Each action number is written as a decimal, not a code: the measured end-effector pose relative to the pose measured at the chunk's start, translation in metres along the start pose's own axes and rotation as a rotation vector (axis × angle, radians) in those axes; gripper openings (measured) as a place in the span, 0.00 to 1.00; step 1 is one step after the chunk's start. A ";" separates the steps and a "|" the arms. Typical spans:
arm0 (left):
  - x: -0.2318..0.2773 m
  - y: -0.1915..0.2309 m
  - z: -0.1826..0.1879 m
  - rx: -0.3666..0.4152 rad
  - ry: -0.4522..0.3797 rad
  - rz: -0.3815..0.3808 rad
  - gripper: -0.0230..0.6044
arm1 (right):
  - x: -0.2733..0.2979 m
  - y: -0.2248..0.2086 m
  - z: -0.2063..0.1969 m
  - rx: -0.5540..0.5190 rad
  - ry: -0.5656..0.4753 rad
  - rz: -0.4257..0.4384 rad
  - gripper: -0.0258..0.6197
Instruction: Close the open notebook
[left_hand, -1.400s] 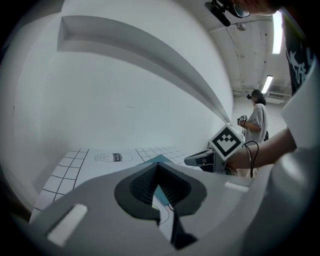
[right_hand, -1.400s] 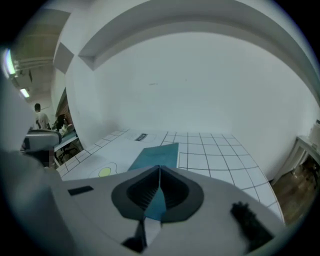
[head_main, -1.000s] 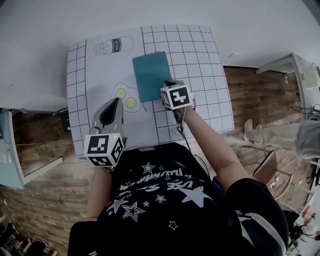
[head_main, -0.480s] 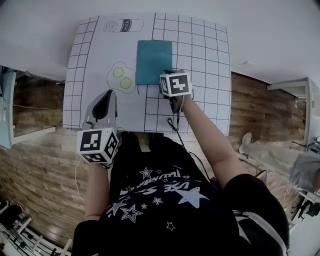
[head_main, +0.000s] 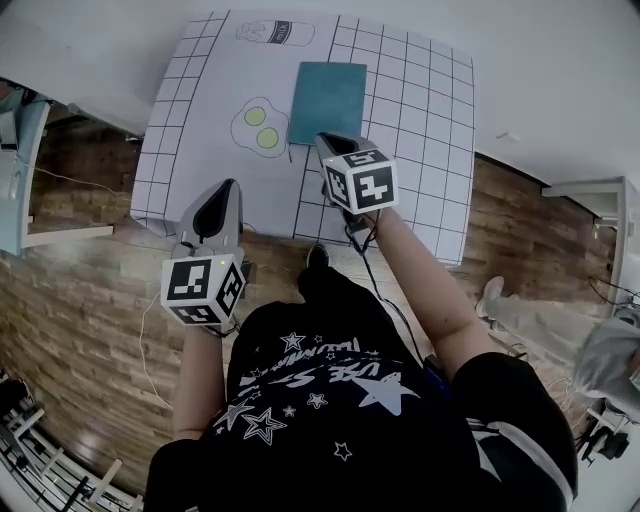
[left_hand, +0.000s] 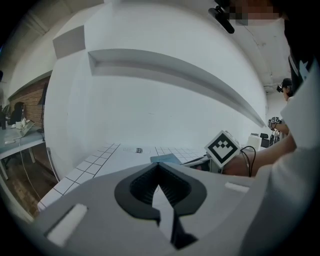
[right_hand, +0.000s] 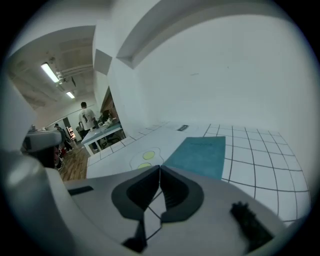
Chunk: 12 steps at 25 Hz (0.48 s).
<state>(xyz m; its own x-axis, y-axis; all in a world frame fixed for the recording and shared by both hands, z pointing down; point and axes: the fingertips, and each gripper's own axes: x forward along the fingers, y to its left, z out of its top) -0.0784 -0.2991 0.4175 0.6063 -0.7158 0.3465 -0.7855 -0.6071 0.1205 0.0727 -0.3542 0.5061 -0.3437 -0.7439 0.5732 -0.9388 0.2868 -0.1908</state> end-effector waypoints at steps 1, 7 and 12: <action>-0.007 0.001 -0.002 -0.006 -0.007 0.003 0.05 | -0.006 0.010 0.003 -0.021 -0.017 0.009 0.06; -0.058 0.000 -0.018 -0.048 -0.027 -0.004 0.05 | -0.050 0.067 0.002 -0.114 -0.085 0.042 0.06; -0.105 -0.012 -0.032 -0.058 -0.049 -0.017 0.05 | -0.085 0.102 -0.015 -0.107 -0.123 0.046 0.06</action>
<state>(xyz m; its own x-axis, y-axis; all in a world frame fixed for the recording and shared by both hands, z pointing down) -0.1362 -0.2057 0.4090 0.6235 -0.7227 0.2981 -0.7803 -0.5990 0.1797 0.0060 -0.2528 0.4498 -0.3923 -0.7949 0.4629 -0.9166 0.3798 -0.1245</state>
